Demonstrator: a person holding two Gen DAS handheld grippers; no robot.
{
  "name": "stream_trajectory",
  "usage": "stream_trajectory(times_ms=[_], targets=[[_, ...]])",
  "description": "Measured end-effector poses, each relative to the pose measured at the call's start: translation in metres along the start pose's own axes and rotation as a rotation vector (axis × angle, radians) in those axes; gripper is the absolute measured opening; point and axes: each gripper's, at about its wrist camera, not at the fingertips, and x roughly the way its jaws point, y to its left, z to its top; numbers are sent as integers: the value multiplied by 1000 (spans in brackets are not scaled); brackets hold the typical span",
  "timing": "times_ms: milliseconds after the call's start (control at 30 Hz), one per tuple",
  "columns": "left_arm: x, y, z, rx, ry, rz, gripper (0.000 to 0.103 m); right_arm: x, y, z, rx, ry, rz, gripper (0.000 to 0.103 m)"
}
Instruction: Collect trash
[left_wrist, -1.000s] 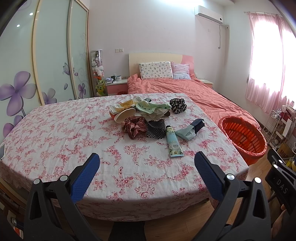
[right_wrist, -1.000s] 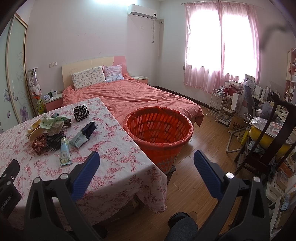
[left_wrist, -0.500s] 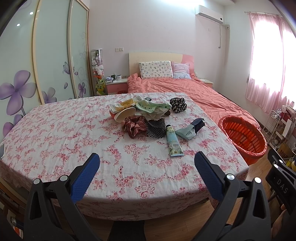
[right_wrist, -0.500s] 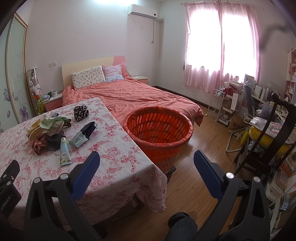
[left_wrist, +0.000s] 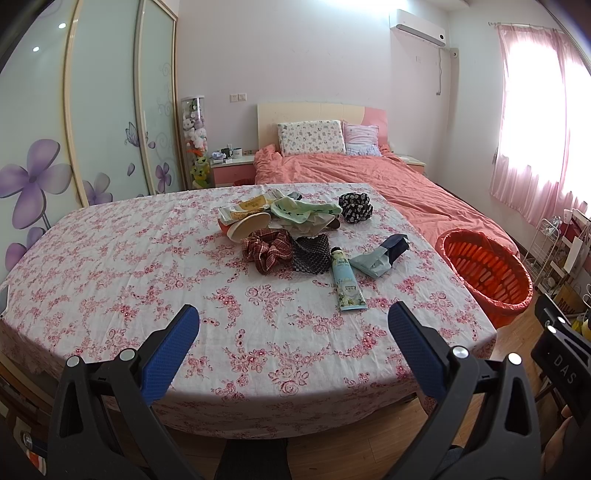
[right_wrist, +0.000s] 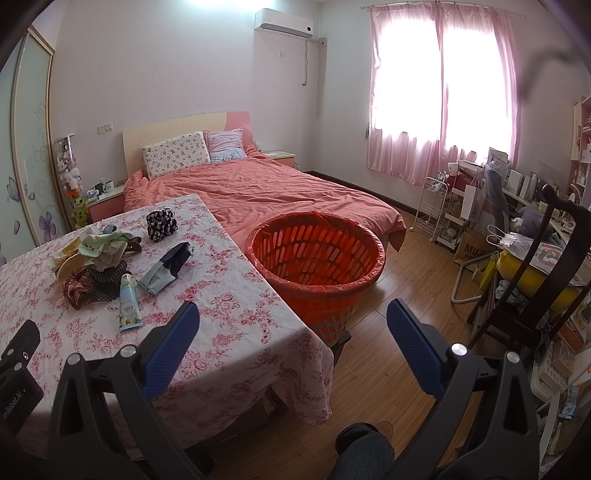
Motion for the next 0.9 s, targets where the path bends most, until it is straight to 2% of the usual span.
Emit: stream_trajectory(times_ms=[467, 600, 900], targets=[[15, 1, -2, -4, 19, 13, 101, 8, 2, 5, 1, 0, 7, 99], [25, 6, 0, -13, 33, 30, 101, 27, 13, 9, -6, 17, 18, 99], [75, 47, 12, -85, 104, 63, 101, 80, 54, 21, -72, 86, 80, 99]])
